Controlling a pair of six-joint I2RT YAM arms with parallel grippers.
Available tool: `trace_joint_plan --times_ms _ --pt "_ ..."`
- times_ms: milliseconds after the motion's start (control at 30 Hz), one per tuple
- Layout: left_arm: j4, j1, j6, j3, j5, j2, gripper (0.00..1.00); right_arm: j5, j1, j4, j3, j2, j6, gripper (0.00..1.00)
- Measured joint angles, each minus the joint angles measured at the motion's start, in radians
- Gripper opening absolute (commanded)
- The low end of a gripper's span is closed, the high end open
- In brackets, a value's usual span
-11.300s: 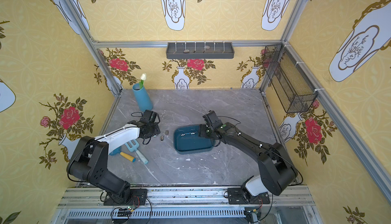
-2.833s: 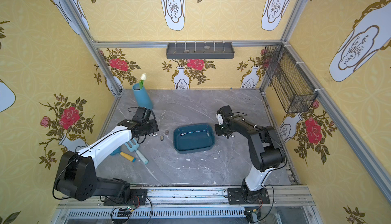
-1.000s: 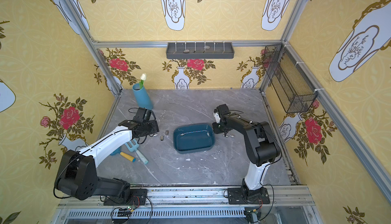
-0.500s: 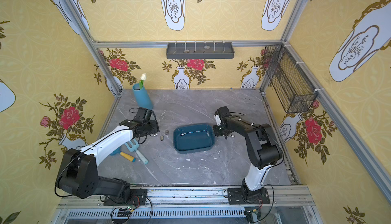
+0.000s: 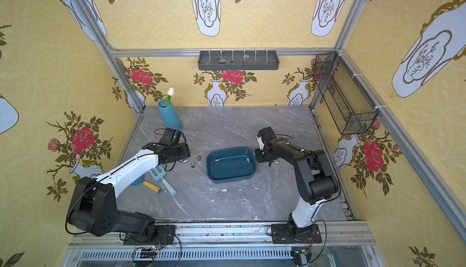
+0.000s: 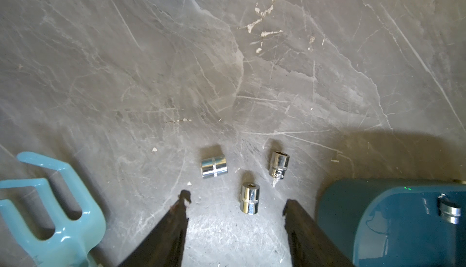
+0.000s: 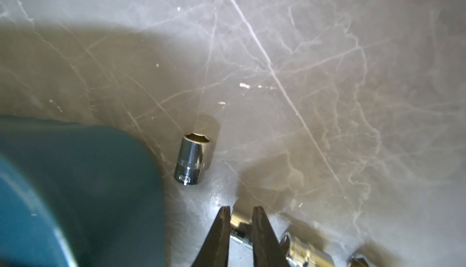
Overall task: Take out the socket from the storage box
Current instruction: Adjust the socket head at the center of the board.
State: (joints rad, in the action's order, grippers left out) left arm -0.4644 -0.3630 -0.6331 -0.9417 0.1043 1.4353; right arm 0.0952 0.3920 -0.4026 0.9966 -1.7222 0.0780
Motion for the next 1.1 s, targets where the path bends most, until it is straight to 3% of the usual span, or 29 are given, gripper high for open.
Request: trace_joint_plan --times_ms 1100 --pt "-0.001 -0.009 0.000 -0.015 -0.026 -0.006 0.68 -0.024 0.011 -0.042 0.018 0.063 0.050 0.31"
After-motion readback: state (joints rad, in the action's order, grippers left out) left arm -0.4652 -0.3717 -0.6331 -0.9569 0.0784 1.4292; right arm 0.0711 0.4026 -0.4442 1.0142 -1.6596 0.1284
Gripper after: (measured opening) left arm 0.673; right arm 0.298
